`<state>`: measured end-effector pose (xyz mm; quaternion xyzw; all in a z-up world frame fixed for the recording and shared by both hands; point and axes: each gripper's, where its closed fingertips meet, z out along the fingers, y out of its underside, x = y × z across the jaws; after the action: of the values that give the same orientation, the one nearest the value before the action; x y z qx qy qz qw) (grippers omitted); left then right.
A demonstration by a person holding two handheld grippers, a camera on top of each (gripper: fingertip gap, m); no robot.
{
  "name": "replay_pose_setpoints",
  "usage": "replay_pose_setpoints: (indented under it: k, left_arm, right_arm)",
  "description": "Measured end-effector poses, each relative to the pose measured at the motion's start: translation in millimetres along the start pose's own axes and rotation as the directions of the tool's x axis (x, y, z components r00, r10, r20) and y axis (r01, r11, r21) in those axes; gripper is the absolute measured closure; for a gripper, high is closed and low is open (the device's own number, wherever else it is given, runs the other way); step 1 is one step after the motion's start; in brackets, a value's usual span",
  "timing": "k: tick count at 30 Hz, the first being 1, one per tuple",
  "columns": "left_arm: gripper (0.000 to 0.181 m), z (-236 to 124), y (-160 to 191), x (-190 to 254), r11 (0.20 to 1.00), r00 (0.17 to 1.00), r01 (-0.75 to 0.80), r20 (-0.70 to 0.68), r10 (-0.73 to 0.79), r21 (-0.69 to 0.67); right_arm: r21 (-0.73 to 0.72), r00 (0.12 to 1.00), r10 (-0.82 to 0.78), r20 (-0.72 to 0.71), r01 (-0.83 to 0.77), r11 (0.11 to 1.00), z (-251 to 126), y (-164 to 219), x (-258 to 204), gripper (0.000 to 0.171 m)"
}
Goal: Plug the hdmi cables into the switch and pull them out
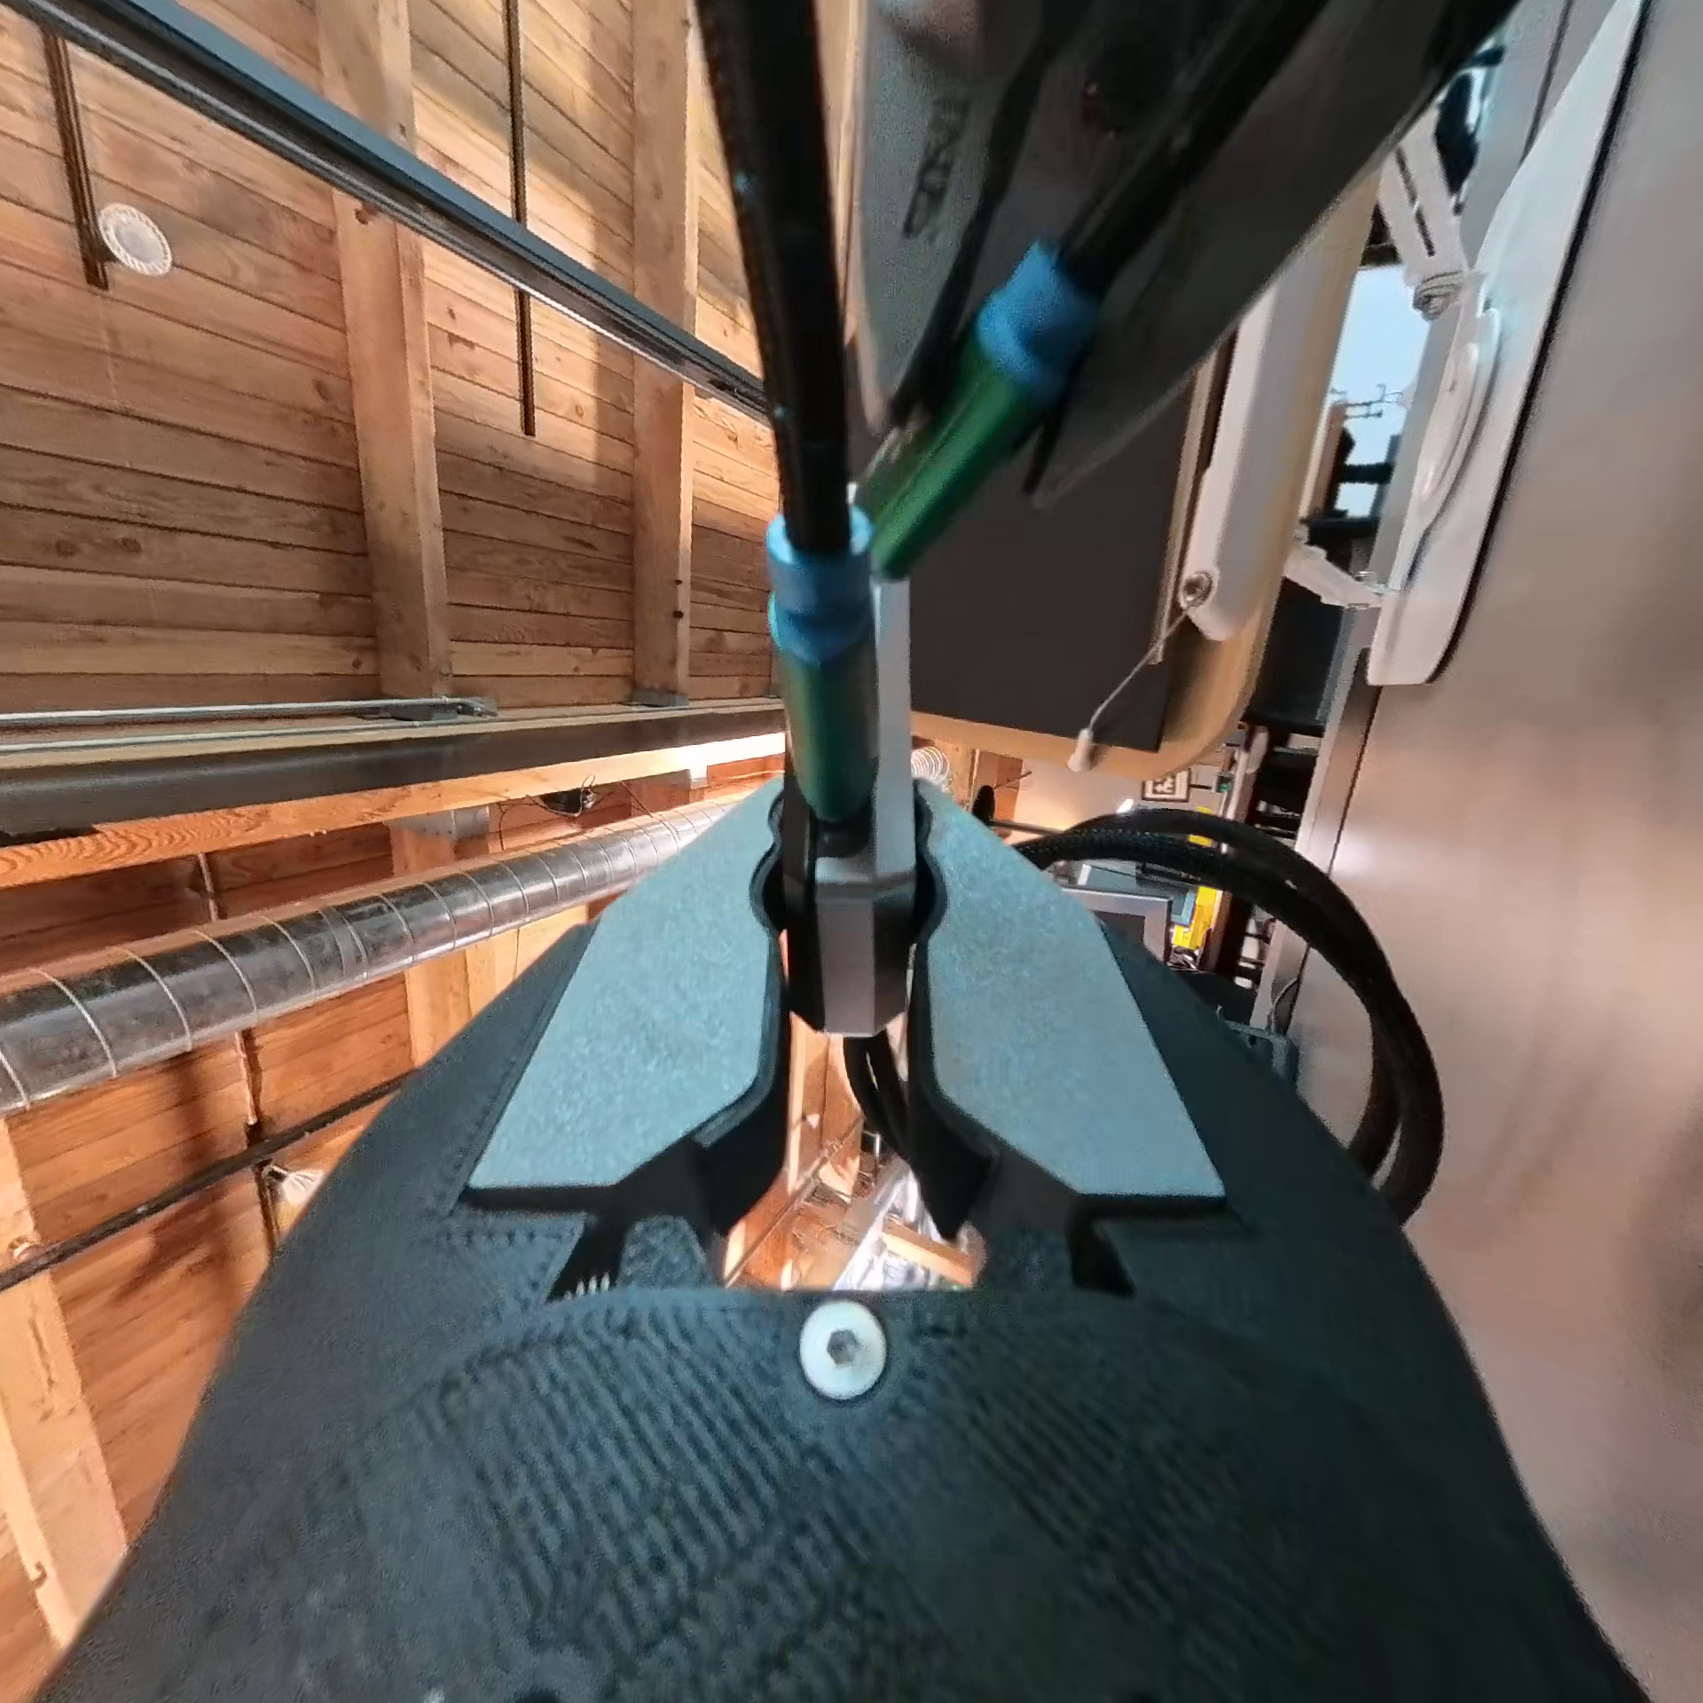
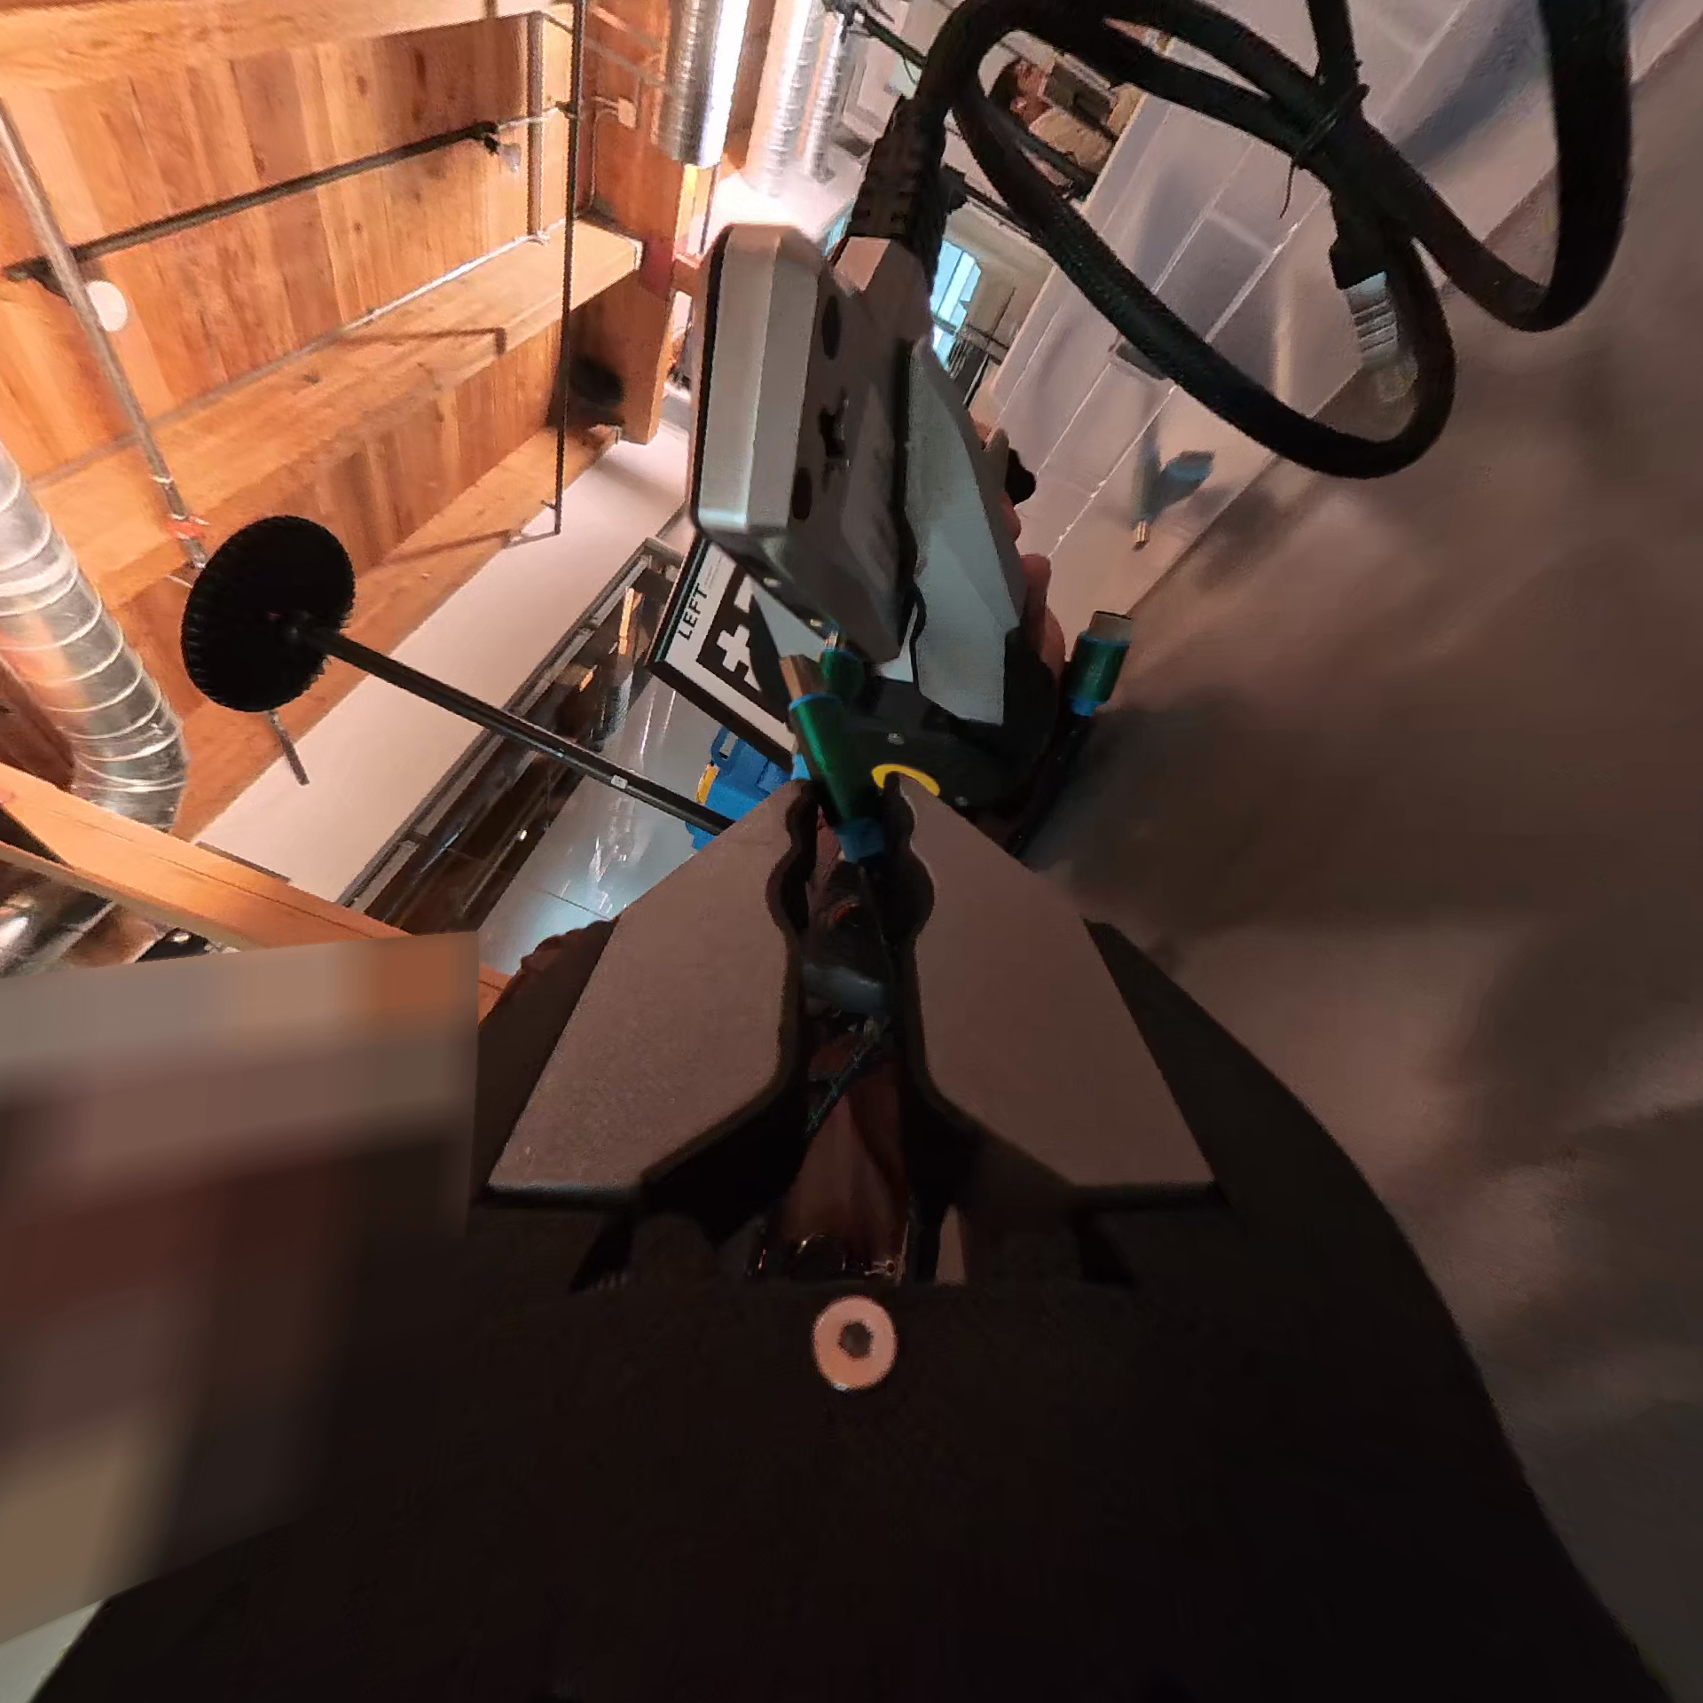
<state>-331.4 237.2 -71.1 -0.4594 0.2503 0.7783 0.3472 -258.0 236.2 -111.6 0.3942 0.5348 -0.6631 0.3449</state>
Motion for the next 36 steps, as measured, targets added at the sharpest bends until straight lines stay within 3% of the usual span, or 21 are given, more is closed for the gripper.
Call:
replay_pose_setpoints:
  k: [11, 29, 36]
  left_arm:
    - [0.162, 0.7, -1.0, -2.4, 1.000, 1.000, -0.012, 0.020, 0.013, -0.017]
    - [0.162, -17.2, -17.7, 8.4, 0.988, 0.991, -0.126, -0.031, 0.130, 0.093]
    - [0.161, -16.1, -16.0, 1.1, 0.979, 0.981, -0.194, 0.038, 0.192, 0.059]
  right_arm:
    - [0.064, 0.988, 0.116, 0.105, -0.123, 0.990, 0.3, -4.3, -2.5, 0.160]
    - [-0.023, 0.975, 0.216, 0.042, -0.215, 0.976, 0.2, 14.2, 14.5, 0.159]
    - [0.013, 0.964, 0.255, 0.081, -0.257, 0.966, 0.8, 9.3, 14.0, 0.159]
